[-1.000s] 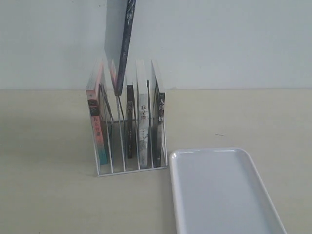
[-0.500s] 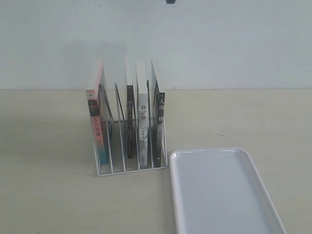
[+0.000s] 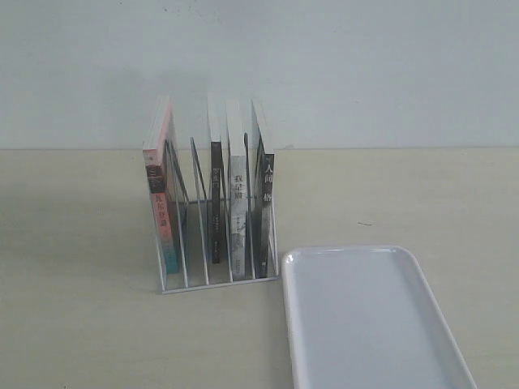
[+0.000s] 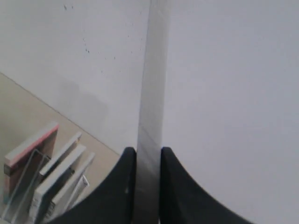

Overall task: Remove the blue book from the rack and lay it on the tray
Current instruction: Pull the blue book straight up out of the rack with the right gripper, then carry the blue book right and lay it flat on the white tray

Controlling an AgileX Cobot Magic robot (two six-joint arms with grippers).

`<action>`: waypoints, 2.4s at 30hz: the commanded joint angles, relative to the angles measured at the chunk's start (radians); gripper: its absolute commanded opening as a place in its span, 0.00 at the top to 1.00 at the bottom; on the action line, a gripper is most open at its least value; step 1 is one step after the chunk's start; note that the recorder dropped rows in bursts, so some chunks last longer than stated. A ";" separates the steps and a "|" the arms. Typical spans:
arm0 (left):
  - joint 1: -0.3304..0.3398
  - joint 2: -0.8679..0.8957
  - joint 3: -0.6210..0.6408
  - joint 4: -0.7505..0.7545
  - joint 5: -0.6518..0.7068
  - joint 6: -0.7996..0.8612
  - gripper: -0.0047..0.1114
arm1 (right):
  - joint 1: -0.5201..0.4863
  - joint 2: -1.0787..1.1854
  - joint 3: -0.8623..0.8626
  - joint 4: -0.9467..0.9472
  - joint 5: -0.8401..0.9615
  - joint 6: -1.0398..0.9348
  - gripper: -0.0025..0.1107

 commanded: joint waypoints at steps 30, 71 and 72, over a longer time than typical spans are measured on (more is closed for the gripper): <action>0.001 -0.003 0.004 -0.011 -0.001 0.002 0.92 | -0.068 -0.074 0.919 0.115 -0.338 -0.452 0.98; 0.001 -0.003 0.004 -0.011 -0.001 0.002 0.92 | -0.310 0.172 1.074 0.462 -0.395 -0.945 0.98; 0.001 -0.003 0.004 -0.011 -0.001 0.002 0.92 | -0.310 0.172 1.074 0.462 -0.384 -0.945 0.98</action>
